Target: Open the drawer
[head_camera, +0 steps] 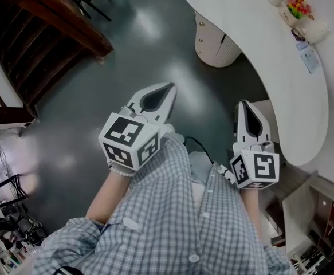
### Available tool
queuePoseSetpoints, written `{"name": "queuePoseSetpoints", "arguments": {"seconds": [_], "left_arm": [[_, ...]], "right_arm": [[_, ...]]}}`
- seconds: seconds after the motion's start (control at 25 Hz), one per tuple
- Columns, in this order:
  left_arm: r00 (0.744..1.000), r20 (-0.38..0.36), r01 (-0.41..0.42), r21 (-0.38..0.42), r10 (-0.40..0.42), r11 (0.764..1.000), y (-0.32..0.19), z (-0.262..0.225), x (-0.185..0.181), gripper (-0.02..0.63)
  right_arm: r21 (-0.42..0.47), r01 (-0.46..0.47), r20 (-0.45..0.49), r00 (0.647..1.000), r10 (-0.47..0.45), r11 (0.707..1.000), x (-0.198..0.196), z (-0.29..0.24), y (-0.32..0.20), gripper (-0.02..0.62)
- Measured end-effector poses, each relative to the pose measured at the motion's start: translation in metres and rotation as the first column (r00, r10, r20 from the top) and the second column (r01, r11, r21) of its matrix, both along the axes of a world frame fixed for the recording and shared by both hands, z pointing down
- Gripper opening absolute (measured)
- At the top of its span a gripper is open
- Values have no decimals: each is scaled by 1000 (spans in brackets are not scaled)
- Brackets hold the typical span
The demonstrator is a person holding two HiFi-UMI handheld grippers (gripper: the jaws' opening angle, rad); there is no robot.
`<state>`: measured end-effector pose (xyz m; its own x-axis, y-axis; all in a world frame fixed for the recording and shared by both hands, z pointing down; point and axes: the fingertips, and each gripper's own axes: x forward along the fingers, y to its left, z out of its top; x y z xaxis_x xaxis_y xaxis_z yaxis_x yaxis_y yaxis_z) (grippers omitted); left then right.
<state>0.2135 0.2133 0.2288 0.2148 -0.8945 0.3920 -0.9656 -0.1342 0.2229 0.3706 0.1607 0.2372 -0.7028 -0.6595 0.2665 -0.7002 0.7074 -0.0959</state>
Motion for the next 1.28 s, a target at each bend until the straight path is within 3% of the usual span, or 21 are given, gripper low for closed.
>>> {"name": "queuePoseSetpoints", "arguments": {"seconds": [0.52, 0.96, 1.28], "left_arm": [[981, 0, 194, -7, -194, 981, 7, 5, -139, 5], [956, -17, 293, 0, -293, 956, 36, 7, -212, 5], [924, -33, 380, -2, -380, 925, 57, 12, -242, 5]], "right_arm": [[1, 192, -2, 981, -192, 981, -151, 3, -22, 9], [-20, 300, -64, 952, -301, 954, -230, 14, -8, 9], [-28, 366, -74, 927, -367, 930, -262, 16, -2, 9]]}}
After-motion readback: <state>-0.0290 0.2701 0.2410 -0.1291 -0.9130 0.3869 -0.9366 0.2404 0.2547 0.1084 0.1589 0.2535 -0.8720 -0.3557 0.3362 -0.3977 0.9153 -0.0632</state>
